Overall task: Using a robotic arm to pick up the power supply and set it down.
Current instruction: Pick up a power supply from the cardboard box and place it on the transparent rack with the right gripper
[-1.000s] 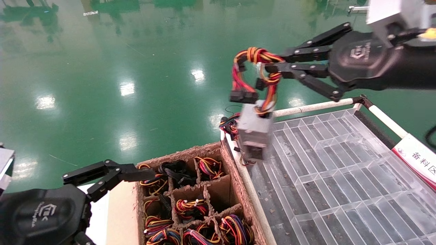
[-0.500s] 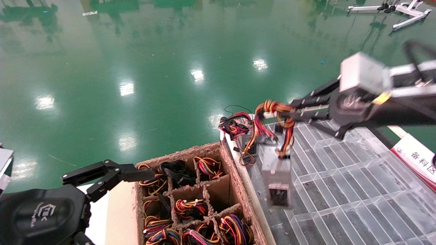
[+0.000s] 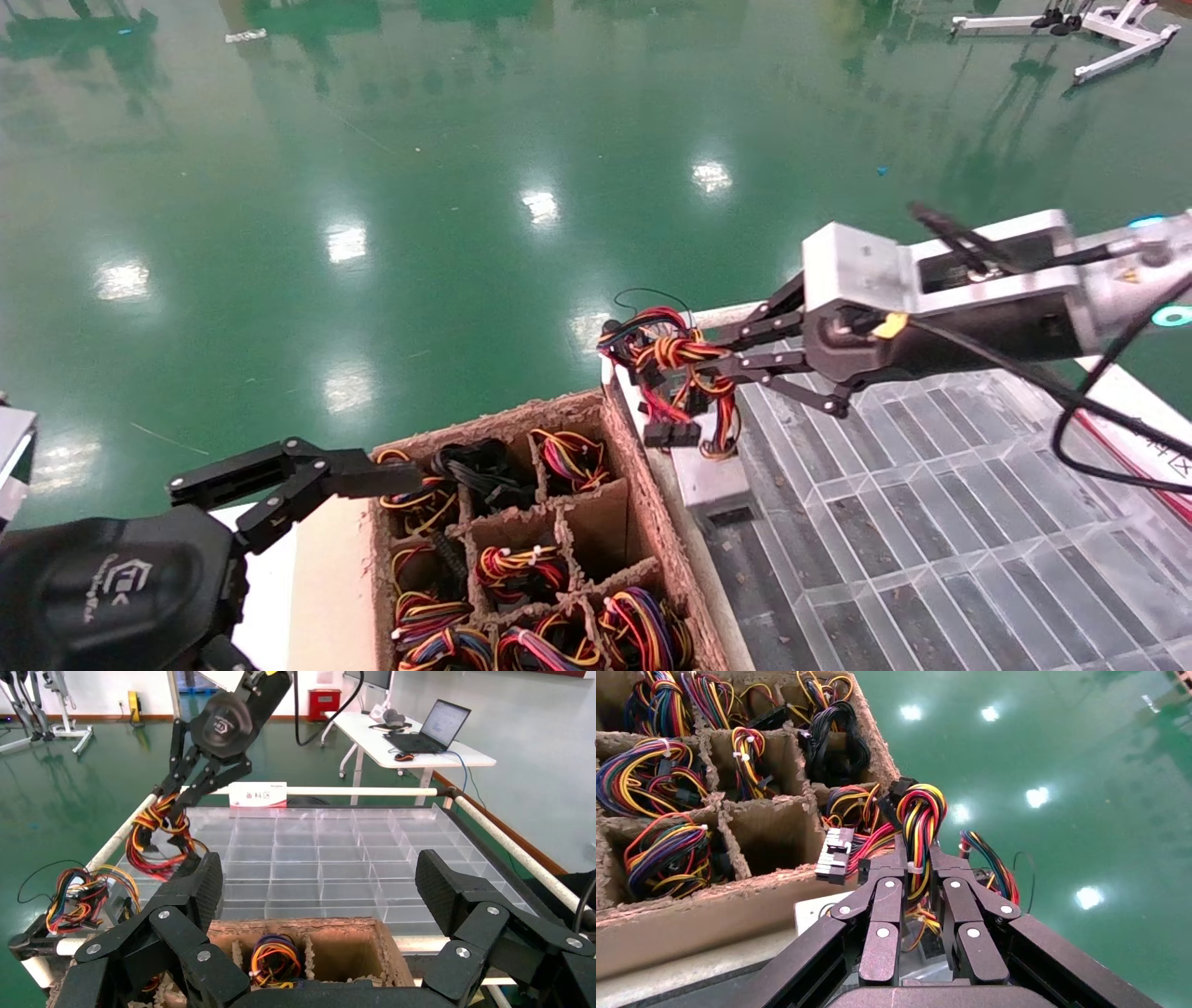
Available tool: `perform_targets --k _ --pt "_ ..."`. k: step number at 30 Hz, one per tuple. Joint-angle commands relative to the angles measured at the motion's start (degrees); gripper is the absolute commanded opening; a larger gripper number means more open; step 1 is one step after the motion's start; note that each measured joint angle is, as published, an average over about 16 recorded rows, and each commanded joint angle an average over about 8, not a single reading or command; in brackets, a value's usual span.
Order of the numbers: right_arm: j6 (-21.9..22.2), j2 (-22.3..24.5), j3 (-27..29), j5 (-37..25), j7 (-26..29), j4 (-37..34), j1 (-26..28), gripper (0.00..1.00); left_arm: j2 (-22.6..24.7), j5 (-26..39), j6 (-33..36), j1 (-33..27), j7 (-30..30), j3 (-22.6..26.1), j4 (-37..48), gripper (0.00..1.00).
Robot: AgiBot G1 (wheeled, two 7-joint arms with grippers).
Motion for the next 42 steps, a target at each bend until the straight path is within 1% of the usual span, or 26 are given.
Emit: perform_targets --k 1,11,19,24,31,34,38,42 --pt "0.1 -1.2 -0.5 -0.4 -1.7 -2.3 0.7 0.00 0.0 0.0 0.0 0.0 0.0 0.0 0.0 1.00" --pt "1.6 -5.5 -1.3 -1.2 -8.2 -13.1 2.7 0.00 0.0 0.0 0.0 0.0 0.0 0.0 0.0 1.00" --pt "4.8 -8.2 -0.7 -0.5 -13.2 -20.8 2.3 0.00 0.0 0.0 0.0 0.0 0.0 0.0 0.0 1.00" --pt "8.3 -9.2 -0.1 0.2 -16.1 -24.7 1.6 0.00 0.0 0.0 0.0 0.0 0.0 0.0 0.0 1.00" --pt "16.9 -9.6 1.6 2.3 -19.3 -28.3 -0.1 0.00 0.0 0.0 0.0 0.0 0.0 0.0 0.0 1.00" --pt "19.6 -9.7 2.3 3.1 -20.3 -29.2 -0.9 0.00 0.0 0.0 0.0 0.0 0.0 0.0 0.0 1.00" --pt "21.4 -9.7 2.9 4.0 -21.3 -30.2 -2.1 0.00 0.0 0.0 0.0 0.0 0.0 0.0 0.0 1.00" --pt "21.5 -9.4 3.5 4.9 -21.8 -30.8 -3.1 0.00 0.0 0.0 0.0 0.0 0.0 0.0 0.0 1.00"
